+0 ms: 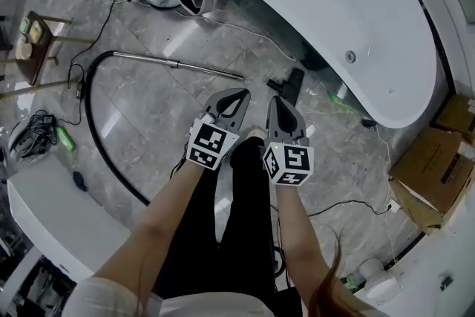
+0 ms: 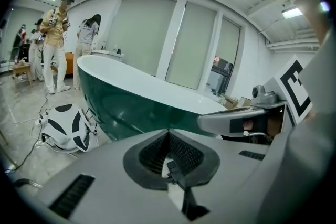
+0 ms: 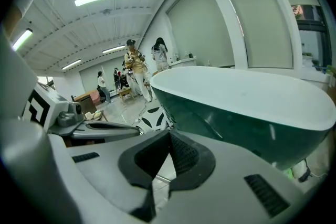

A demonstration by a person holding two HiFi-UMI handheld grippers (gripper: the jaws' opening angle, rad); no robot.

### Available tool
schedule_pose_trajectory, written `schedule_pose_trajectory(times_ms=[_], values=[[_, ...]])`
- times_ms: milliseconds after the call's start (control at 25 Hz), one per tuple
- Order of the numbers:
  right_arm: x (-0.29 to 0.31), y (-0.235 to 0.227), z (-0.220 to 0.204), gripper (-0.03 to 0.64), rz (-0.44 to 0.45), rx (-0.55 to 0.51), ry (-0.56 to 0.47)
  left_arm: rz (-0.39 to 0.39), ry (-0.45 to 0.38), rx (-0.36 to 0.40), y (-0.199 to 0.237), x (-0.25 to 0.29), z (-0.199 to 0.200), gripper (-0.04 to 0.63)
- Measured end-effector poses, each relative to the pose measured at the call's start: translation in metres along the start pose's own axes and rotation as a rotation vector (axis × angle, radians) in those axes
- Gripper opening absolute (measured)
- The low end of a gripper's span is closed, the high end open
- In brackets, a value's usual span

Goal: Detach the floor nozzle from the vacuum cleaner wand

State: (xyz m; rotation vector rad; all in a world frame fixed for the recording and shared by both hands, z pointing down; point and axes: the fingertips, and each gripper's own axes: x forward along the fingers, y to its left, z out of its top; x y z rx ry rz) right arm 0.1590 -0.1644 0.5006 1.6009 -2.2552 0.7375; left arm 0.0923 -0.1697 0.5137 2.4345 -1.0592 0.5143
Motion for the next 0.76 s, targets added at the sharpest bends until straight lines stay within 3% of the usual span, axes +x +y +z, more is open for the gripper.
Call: schedule_pose_trajectory(times_ms=[280, 760], values=[[-0.01, 0.005, 0.016, 0.015, 0.002, -0.041, -0.008, 0.017, -0.019, -0.029, 0.003, -0.016, 0.012, 0.01], [-0.009, 0.013, 0.003, 0.015, 0.007, -0.035, 0.011, 0.017, -0.003, -0.063, 0.008, -0.032, -0.008, 0.011]])
